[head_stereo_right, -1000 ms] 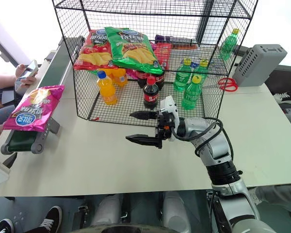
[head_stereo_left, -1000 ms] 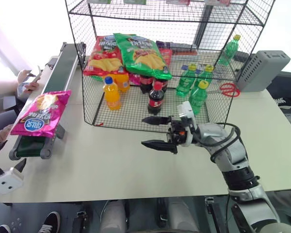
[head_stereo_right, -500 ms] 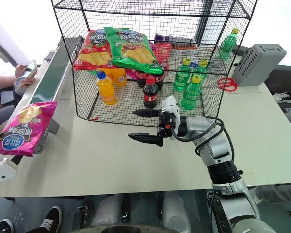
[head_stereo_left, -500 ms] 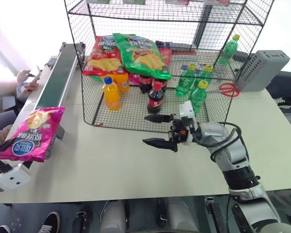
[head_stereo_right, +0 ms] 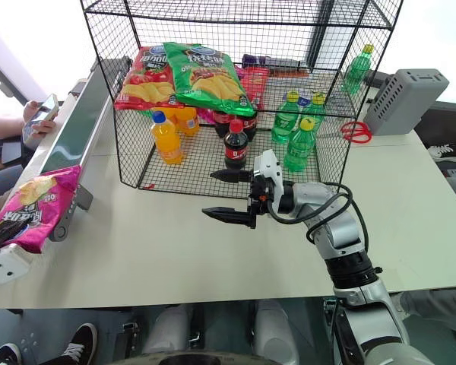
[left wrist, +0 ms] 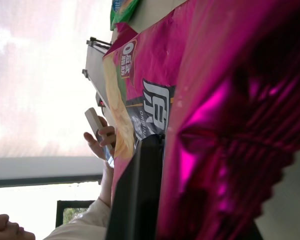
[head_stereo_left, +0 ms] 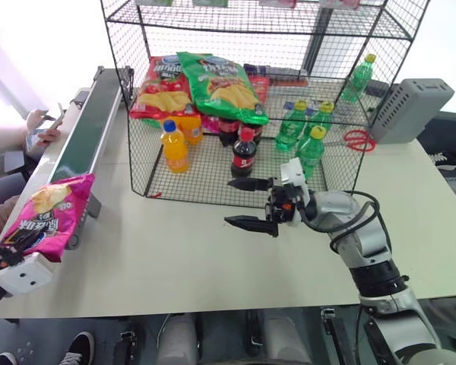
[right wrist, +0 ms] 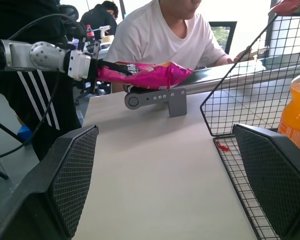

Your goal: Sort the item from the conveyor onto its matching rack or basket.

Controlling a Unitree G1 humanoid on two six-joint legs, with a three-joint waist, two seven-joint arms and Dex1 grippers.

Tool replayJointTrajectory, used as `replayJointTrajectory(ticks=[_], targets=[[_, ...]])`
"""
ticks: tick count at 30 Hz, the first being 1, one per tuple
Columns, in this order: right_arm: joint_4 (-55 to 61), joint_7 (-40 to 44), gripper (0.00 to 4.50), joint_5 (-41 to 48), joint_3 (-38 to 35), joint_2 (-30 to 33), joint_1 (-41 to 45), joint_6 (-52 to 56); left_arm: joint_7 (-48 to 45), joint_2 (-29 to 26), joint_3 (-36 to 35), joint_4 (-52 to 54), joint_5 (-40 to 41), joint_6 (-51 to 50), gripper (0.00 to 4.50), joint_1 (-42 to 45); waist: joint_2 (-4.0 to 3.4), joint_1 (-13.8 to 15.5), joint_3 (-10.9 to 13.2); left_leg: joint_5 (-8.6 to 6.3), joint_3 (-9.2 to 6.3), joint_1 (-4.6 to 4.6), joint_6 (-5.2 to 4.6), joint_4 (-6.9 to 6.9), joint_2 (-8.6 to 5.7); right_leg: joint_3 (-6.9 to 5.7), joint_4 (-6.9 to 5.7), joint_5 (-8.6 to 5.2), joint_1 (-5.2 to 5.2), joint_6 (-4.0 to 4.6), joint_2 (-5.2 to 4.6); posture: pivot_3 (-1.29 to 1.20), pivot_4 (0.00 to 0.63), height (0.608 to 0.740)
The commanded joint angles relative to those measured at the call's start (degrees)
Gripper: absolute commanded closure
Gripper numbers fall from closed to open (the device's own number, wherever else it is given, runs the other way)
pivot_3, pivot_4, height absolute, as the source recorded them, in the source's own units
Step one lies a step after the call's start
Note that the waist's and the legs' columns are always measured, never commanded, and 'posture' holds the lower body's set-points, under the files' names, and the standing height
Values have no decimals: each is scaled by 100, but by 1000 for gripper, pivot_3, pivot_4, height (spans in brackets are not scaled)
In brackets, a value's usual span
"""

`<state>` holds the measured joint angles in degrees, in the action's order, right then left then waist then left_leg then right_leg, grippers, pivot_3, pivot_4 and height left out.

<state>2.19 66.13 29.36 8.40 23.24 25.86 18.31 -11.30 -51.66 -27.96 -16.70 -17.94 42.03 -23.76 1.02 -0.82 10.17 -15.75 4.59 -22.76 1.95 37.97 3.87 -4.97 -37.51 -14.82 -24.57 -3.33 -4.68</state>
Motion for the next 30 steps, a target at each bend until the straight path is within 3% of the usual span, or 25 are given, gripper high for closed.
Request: replayJointTrajectory(ticks=[1,4,7,13,18,22,30], targets=[[16,-15,0,-30,-110,-28,64,-177,-118,-87,-335,261,550,-113,4451,104,0,2,0,0,0,0,0,0,0,0,0,0,0,0,0,0,150,740],[-31,-12,0,-85,-109,-30,84,-257,-476,1,-438,595,1369,-528,4451,224,0,6,0,0,0,0,0,0,0,0,0,0,1,0,-1,0,150,740],[-90,-22,0,-125,-119,-45,103,-349,-1218,89,-601,1294,2892,-1195,4451,248,1,1,-1,0,-2,-1,0,1,0,0,0,0,1,0,-1,0,150,740],[-115,75,0,309,-344,90,190,145,-3103,-66,-1278,3912,8117,-4637,4451,-534,1,-32,2,0,-6,0,1,1,5,4,-2,0,2,0,-1,0,150,740],[291,320,0,1289,-548,554,121,1664,-3531,-502,-1355,4835,10355,-6616,4451,-653,-7,19,6,1,-18,6,1,6,-3,4,-3,0,14,1,7,0,150,740],[509,372,0,2043,-713,1094,-26,2993,-3833,-638,-680,4830,11190,-7571,4451,-142,-15,22,11,1,-15,11,1,5,-8,8,-2,-2,17,3,11,0,150,740],[821,40,0,3133,-1231,1230,-18,4194,-4269,-166,746,3878,11273,-8530,4451,1983,-16,24,11,1,-17,15,0,5,-9,14,-1,-2,20,3,25,0,150,740]])
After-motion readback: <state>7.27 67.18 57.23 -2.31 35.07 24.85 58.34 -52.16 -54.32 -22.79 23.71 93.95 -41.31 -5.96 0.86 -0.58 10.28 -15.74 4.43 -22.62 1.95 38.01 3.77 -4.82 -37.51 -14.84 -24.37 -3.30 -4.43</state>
